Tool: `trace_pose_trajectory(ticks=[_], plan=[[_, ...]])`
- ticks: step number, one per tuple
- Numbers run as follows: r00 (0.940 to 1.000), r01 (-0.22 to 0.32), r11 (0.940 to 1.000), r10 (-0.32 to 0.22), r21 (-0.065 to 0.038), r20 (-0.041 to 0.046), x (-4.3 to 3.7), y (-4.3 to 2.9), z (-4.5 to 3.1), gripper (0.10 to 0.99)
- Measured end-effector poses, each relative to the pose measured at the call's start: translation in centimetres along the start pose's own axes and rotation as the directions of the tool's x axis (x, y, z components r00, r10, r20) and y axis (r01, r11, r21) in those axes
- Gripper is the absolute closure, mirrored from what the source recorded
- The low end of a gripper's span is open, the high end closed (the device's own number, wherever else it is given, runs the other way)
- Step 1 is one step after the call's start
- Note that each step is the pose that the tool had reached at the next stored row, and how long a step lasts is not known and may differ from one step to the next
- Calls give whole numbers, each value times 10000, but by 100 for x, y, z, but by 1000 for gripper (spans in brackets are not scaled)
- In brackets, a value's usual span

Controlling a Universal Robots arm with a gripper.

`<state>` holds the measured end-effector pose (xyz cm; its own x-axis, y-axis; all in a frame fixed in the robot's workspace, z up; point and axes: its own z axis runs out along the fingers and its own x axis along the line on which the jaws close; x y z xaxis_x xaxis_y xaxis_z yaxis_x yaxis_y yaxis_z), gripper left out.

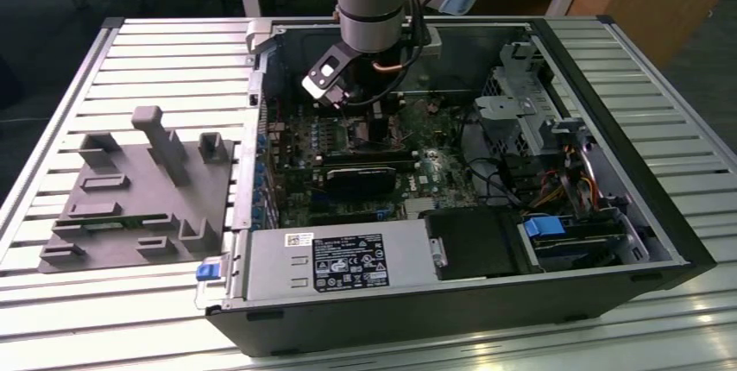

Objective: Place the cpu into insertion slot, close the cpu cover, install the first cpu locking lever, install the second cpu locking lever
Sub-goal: 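Place the cpu into insertion slot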

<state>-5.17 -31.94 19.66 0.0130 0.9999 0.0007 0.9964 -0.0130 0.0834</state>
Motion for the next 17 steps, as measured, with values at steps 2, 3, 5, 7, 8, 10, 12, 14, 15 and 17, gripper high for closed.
trace_pose_trajectory(ticks=[2, 3, 5, 7, 8, 10, 12, 14, 15, 17], plan=[[10000, 0, 10000, 0, 0, -1, 0, 0, 0, 494], [10000, -1, 10000, 1, 2, 2, 0, 0, -4, 494], [10000, -3, 10000, 3, 1, 0, 0, 2, -22, 494], [10000, -5, 10000, 5, 1, 1, 0, 3, -44, 494], [10000, -8, 10000, 8, 1, 1, 0, 4, -48, 494], [10000, -9, 10000, 9, -1, -1, 0, 4, -47, 494], [10000, -9, 10000, 9, 0, -1, 0, 4, -48, 494], [10000, -9, 10000, 9, 0, 0, 0, 4, -48, 494], [10000, -9, 10000, 9, 0, 0, 0, 4, -48, 506], [10000, -9, 10000, 9, 0, 0, 0, 4, -48, 569]])
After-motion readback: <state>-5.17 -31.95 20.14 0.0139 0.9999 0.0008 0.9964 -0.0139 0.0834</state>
